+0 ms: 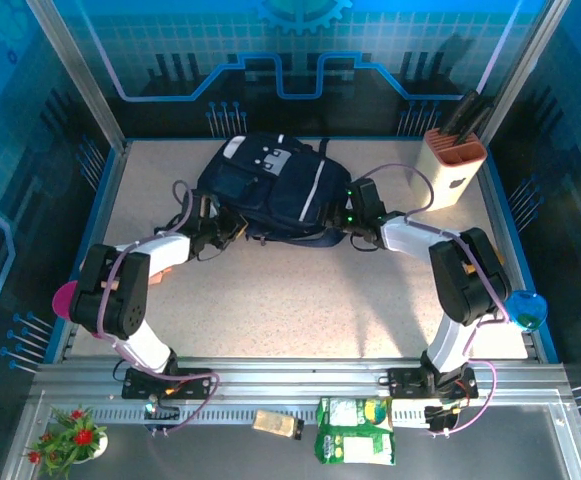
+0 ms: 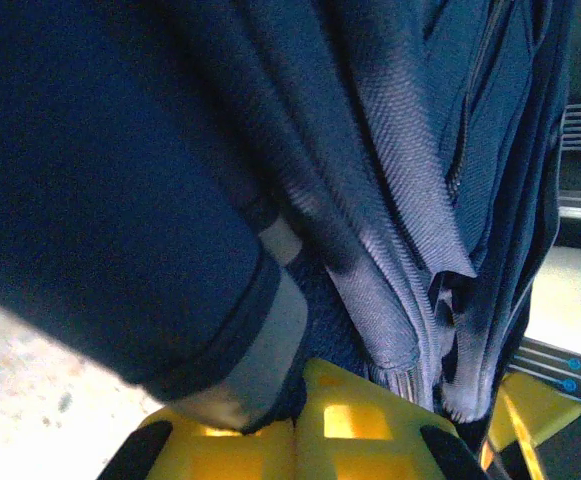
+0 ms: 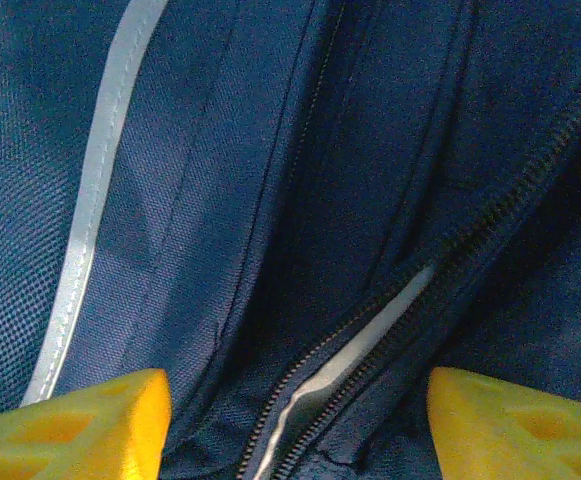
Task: Pack the student bag
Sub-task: Rotate the student bag at the top-center of the table.
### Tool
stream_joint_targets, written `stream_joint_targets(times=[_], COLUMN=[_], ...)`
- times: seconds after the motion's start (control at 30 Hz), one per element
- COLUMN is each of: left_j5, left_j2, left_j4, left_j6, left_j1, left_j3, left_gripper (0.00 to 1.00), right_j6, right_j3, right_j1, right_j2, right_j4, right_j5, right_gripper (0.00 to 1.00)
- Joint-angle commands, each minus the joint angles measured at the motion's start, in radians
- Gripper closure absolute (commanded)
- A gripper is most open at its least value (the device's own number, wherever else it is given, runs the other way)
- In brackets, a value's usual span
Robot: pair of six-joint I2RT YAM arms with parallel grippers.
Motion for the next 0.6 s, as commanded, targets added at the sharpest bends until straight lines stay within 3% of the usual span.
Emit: stream_joint_targets(times=[0.0,0.1,0.27,0.43,0.57], left_j5=[0.042,0.028,0.024,0.046,0.071], left_j2=[-0.046,-0.04,-0.036,-0.039,-0.047], left_j4=[0.016,0.021,0.046,0.049,0.052], left_j6=[-0.017,-0.018,-0.017,-0.006,0.006], left_j1=[-0.056,-0.077,-0.096,-0.101,-0.101], left_j3=[-0.003,-0.002,0.005,0.006,0.003], left_gripper=[1.0,1.0,1.0,1.0,1.0], right_j6=[-0.088,-0.105,-0.166,-0.18,-0.138], right_j3=[-0.012,-0.041,-0.07,-0.01,0.076], right_j1=[0.019,0.037,0.156,0.377,0.482], right_j2=[-0.101,-0.199,-0.289,-0.211,-0.08], right_j4=[-0.041,-0.131,-0.206,-0.199,-0.17], right_j5=[0.074,0.16,0.239,0.345,0.371], right_gripper=[0.26,0.18,0.2,0.25,0.36])
